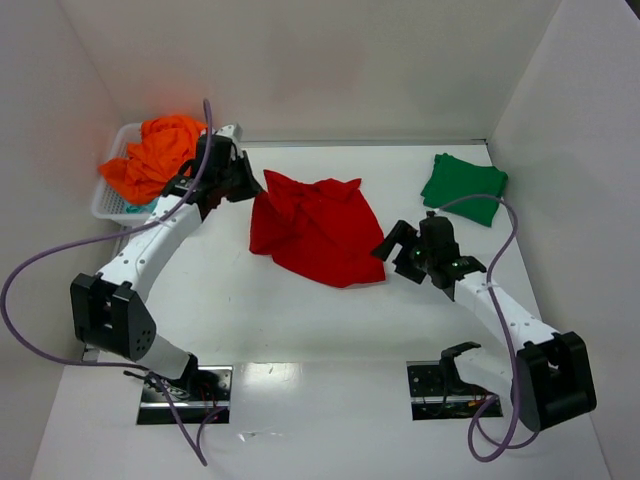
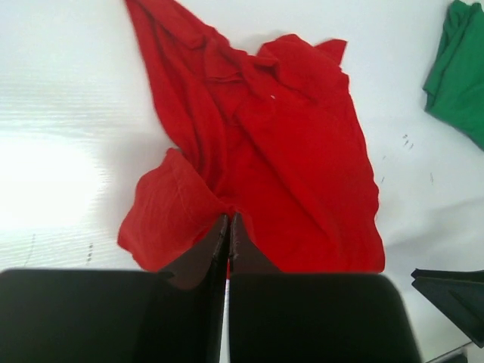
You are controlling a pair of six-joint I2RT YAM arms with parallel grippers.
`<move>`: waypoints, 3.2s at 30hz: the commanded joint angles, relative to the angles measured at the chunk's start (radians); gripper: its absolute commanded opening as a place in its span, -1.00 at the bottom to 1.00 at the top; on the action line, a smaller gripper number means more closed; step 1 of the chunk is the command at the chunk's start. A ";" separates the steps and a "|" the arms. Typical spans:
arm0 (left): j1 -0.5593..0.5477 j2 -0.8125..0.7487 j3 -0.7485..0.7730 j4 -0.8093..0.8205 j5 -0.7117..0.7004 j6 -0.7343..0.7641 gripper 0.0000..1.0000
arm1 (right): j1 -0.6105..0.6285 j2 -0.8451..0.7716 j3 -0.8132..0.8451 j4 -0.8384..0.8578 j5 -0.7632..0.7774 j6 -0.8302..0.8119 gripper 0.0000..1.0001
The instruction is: Fold and stack the t-shirts
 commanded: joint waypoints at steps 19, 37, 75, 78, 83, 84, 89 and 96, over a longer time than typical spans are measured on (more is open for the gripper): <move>0.251 -0.215 -0.118 0.011 0.107 0.001 -1.00 | 0.150 0.234 0.085 0.063 0.181 -0.031 0.82; 0.335 -0.246 -0.098 0.002 0.187 0.010 -1.00 | 0.123 0.343 0.385 -0.031 0.298 -0.068 -1.00; 0.345 -0.608 0.092 -0.213 -0.009 0.003 -1.00 | -0.201 0.045 0.877 -0.313 0.131 -0.287 -1.00; 0.345 -0.729 0.025 -0.226 0.000 -0.020 -1.00 | -0.201 -0.053 0.817 -0.348 0.103 -0.287 -1.00; 0.297 -0.823 0.026 -0.277 -0.054 -0.043 -1.00 | -0.201 -0.186 0.815 -0.421 0.112 -0.278 -1.00; 0.285 -0.833 0.046 -0.277 -0.073 -0.043 -1.00 | -0.201 -0.187 0.848 -0.440 0.112 -0.278 -1.00; 0.285 -0.803 0.037 -0.246 -0.075 -0.043 -1.00 | -0.201 -0.109 0.907 -0.406 0.123 -0.269 -1.00; 0.285 -0.719 -0.160 -0.127 -0.018 -0.071 -1.00 | -0.201 0.054 0.738 -0.243 0.132 -0.226 -1.00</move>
